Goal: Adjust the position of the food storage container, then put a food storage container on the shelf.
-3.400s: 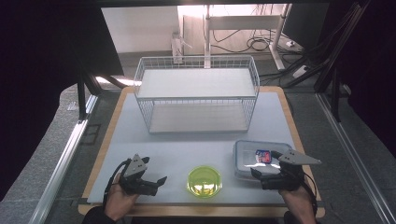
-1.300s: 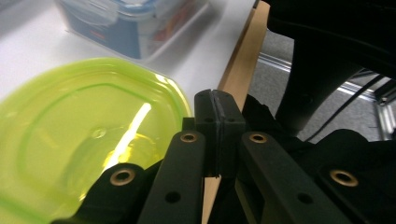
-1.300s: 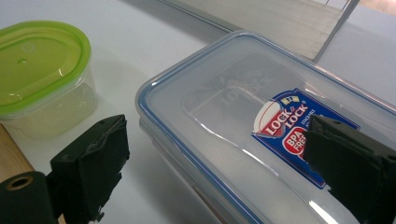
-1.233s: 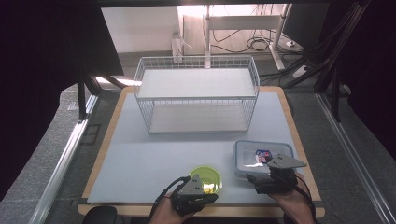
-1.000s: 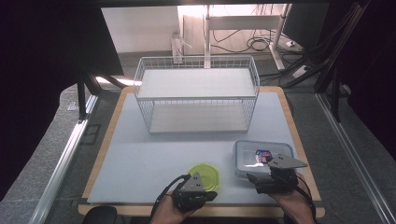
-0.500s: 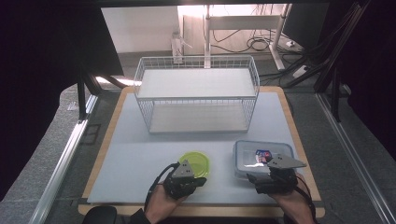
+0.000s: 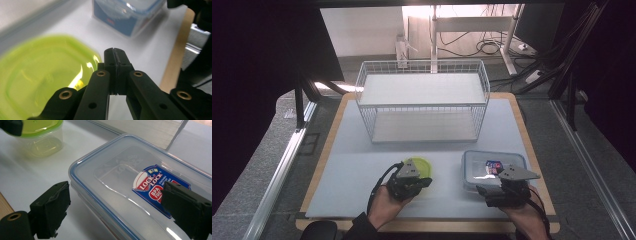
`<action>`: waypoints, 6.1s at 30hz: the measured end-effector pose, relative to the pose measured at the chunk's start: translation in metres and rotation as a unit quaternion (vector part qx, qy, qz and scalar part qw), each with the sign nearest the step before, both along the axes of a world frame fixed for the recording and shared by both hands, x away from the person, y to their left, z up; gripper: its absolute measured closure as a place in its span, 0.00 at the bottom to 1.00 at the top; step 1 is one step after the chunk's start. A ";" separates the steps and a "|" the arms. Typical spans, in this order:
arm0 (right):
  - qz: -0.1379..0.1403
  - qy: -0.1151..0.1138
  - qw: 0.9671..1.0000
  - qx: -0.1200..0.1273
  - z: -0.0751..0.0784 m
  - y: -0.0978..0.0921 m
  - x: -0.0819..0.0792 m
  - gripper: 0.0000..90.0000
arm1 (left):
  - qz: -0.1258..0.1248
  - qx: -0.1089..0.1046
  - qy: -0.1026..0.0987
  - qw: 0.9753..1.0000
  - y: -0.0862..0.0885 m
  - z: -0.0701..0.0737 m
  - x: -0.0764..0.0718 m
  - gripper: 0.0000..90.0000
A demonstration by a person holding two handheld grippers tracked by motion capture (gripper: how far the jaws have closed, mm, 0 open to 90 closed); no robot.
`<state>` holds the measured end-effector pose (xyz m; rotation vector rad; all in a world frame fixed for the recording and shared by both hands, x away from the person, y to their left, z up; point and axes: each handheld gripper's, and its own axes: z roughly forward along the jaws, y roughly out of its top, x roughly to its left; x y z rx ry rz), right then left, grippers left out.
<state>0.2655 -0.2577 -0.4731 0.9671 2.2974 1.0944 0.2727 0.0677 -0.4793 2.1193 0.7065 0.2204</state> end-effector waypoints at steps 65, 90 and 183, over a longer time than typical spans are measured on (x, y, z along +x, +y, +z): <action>-0.058 0.005 0.998 0.025 0.014 -0.034 0.005 0.61 | 0.075 -0.004 -0.003 0.997 0.082 -0.012 0.002 0.85; -0.180 0.039 0.983 0.008 0.001 -0.094 0.028 1.00 | 0.039 -0.003 -0.007 0.999 0.064 -0.025 -0.011 0.92; 0.067 0.105 0.991 0.050 -0.010 0.051 0.064 0.06 | 0.084 -0.045 0.074 0.993 0.082 -0.022 0.032 0.07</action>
